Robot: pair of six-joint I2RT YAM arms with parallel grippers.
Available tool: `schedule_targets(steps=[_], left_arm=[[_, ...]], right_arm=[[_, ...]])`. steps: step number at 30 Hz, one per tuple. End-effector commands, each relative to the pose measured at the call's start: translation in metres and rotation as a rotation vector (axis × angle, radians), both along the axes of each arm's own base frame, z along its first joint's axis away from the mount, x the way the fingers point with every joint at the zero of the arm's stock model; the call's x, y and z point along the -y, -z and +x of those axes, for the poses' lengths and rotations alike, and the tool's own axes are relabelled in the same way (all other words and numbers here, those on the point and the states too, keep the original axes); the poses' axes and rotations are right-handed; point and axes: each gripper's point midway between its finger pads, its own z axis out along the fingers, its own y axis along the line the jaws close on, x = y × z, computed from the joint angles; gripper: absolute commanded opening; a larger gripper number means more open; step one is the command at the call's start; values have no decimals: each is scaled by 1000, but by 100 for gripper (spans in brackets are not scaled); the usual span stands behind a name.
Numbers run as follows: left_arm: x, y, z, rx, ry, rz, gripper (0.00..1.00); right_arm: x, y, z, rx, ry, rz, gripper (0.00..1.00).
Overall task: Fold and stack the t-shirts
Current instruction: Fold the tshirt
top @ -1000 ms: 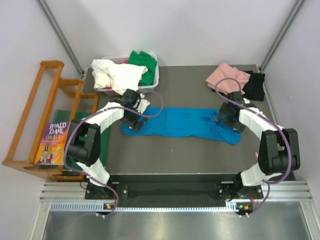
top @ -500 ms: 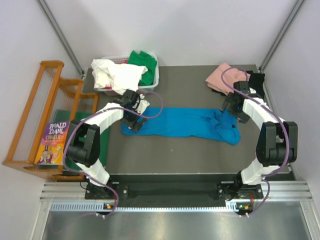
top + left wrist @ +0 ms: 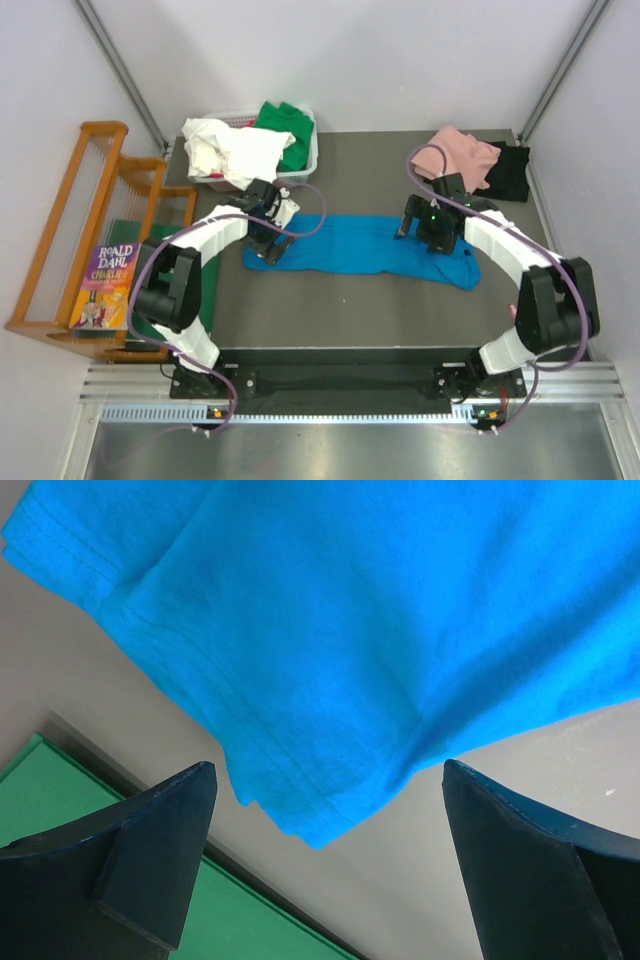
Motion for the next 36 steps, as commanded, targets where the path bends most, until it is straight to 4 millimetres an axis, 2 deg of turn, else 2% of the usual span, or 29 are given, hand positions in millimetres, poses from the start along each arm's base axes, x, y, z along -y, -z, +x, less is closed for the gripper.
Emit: schedule_targets(steps=[1,5,9,11,15,21,26,31,36], left_arm=[[7,-5,19,60,-9,-12,99],[1,9,7,25,0,9,99],[-6,14,4,33,0,43,99],[-9,15,2,32,7,53,99],[-10,19,1,27,15,59,99],[-11,21,-1,27,21,65,99],[-14,17,-4,37,31,75,99],[-17,13,-5,49,39,84,99],[-19,11,-7,53,41,89,99]], right_arm=[[-24,17,12,-29,-52,78,100],[-30,33,19,-61,-58,77,100],[-26,48,25,-84,-42,46,100],[-19,50,28,-80,-33,10,100],[-9,41,40,-52,-18,-37,100],[20,26,57,-26,32,-113,100],[51,26,63,-29,102,-165,100],[68,29,69,-43,140,-178,100],[90,27,85,-45,192,-191,100]])
